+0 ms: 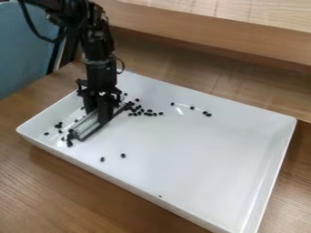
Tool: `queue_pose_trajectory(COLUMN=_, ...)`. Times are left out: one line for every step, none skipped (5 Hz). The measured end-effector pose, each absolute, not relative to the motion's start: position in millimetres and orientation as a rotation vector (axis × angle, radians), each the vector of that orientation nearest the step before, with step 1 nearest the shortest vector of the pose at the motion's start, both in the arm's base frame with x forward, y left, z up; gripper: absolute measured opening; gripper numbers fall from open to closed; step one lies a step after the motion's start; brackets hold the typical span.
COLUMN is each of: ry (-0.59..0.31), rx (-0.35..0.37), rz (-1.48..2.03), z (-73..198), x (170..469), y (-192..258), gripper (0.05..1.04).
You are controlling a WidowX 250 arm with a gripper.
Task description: Sweep into pile
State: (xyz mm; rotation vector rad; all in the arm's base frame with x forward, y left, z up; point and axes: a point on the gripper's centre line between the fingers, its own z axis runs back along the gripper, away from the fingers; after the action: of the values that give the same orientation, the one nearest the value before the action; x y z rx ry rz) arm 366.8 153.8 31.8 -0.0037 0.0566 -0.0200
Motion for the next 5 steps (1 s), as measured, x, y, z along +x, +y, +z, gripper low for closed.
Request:
queue_pose_trajectory(ry=0.054, rx=-0.001, rz=-0.026, z=32, x=372, y=154, gripper=0.397)
queue_pose_trajectory(ry=0.059, rx=-0.009, rz=-0.033, z=31, x=372, y=149, gripper=0.397)
queue_pose_trajectory(ry=0.043, rx=-0.024, rz=-0.053, z=32, x=370, y=138, gripper=0.397)
queue_pose_trajectory(ry=0.032, rx=-0.049, rz=-0.069, z=36, x=369, y=122, gripper=0.397)
queue_pose_trajectory(ry=-0.035, rx=-0.076, rz=-0.098, z=55, x=378, y=102, gripper=0.397)
